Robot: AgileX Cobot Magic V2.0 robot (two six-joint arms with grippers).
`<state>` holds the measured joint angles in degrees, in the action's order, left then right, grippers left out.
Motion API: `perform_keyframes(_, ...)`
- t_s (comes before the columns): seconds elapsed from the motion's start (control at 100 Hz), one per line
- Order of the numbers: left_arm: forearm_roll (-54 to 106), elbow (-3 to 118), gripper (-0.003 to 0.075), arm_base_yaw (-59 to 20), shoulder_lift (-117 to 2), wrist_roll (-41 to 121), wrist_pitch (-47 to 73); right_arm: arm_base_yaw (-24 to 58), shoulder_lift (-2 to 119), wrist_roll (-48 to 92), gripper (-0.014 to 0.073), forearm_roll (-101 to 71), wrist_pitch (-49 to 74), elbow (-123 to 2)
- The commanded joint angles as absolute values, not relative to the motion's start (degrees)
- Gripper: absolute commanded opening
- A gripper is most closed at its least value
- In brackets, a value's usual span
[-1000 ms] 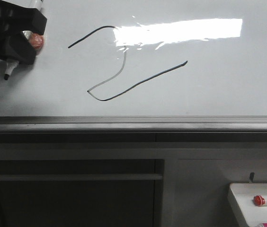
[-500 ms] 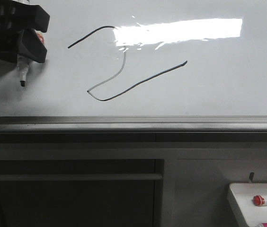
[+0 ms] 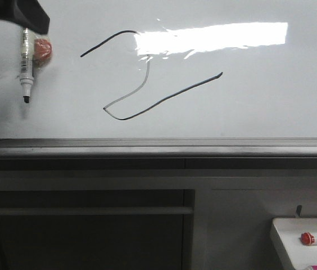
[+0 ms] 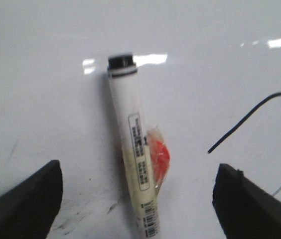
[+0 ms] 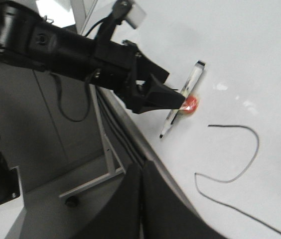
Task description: Write number 2 on whiteboard
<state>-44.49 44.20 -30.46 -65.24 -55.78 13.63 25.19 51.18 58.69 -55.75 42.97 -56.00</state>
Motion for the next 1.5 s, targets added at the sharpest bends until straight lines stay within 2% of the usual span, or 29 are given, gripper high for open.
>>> perform_keyframes(0.0,-45.0,45.8,0.0576,-30.5,-59.3,-56.2,11.6,24.7,48.7,60.4,-0.007,-58.7,37.5,-57.4)
perform_keyframes(0.22,-45.0,44.5,0.0562,-31.6,-43.9,-54.5,19.4,24.7,41.0,60.9,-0.0069,-51.3,36.0,-54.9)
perform_keyframes(0.32,-44.5,41.3,0.0484,-33.4,-34.9,-53.7,26.6,24.7,34.8,60.8,-0.0069,-49.1,32.3,-48.3)
perform_keyframes(0.41,-41.3,38.0,0.0337,-34.8,-26.3,-52.8,33.5,24.7,27.5,60.8,-0.0069,-49.0,25.1,-40.5)
perform_keyframes(0.56,-33.6,32.4,-0.0025,-35.9,-12.7,-43.6,34.7,24.7,15.1,60.8,-0.0069,-50.0,6.2,-25.6)
perform_keyframes(0.71,-27.8,30.9,-0.002,-35.9,-5.8,-38.6,34.7,24.7,5.1,60.8,-0.007,-52.0,-5.4,-16.9)
perform_keyframes(0.89,-26.9,30.9,-0.002,-35.9,-5.3,-37.5,35.6,24.7,0.4,60.8,-0.007,-52.1,-2.8,-14.9)
perform_keyframes(1.49,-26.9,30.6,-0.002,-35.9,-5.3,-37.5,35.6,24.7,0.3,60.8,-0.0071,-52.1,-2.7,-14.9)
